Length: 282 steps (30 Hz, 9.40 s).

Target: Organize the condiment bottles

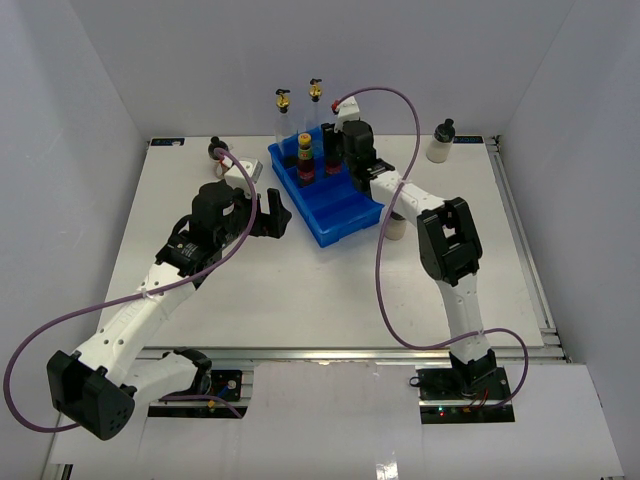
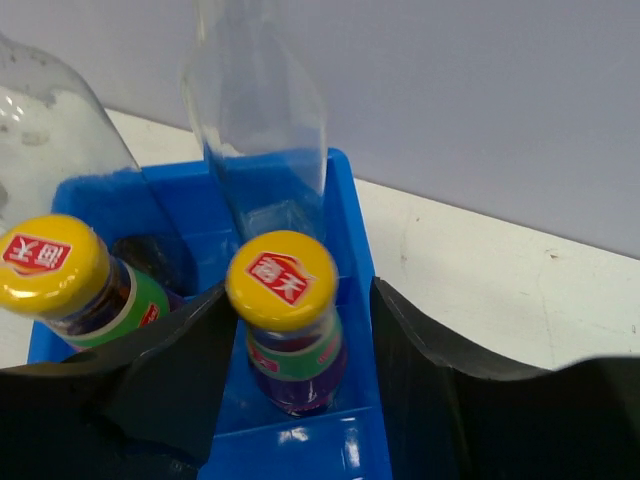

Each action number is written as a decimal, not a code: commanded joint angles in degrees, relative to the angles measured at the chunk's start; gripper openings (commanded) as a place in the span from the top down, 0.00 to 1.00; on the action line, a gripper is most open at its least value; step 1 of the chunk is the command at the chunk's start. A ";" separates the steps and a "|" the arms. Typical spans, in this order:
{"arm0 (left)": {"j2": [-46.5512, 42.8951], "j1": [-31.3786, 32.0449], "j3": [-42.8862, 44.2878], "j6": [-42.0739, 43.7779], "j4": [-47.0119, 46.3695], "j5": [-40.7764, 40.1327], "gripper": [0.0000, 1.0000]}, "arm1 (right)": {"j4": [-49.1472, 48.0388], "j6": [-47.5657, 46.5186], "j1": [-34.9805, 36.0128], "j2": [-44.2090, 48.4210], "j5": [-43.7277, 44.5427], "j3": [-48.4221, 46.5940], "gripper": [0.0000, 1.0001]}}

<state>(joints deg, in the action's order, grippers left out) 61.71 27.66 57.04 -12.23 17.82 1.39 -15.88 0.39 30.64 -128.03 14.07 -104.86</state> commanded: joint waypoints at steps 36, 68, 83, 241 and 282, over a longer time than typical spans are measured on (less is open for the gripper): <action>0.20 0.20 0.00 0.93 -0.29 -1.83 0.02 | 16.94 4.63 -25.13 7.92 -3.55 -7.68 0.09; 0.84 0.21 0.61 1.06 0.27 0.66 0.02 | 5.05 1.39 -30.01 -14.19 -5.50 -16.76 0.04; 1.60 0.20 0.62 1.35 0.37 0.27 0.02 | 5.22 0.09 -29.94 -16.87 -5.24 -18.70 0.39; 71.85 -27.57 60.76 10.45 -1.36 -5.00 0.27 | 16.84 3.28 -1.36 68.83 -27.01 49.71 0.03; 24.32 -3.74 22.68 5.68 -5.08 6.55 1.00 | 22.48 7.26 -1.20 79.91 -26.20 53.27 0.02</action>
<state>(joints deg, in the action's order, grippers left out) 83.46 22.10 75.10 -7.76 16.57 4.86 7.20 6.49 29.28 -48.99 -13.33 -52.58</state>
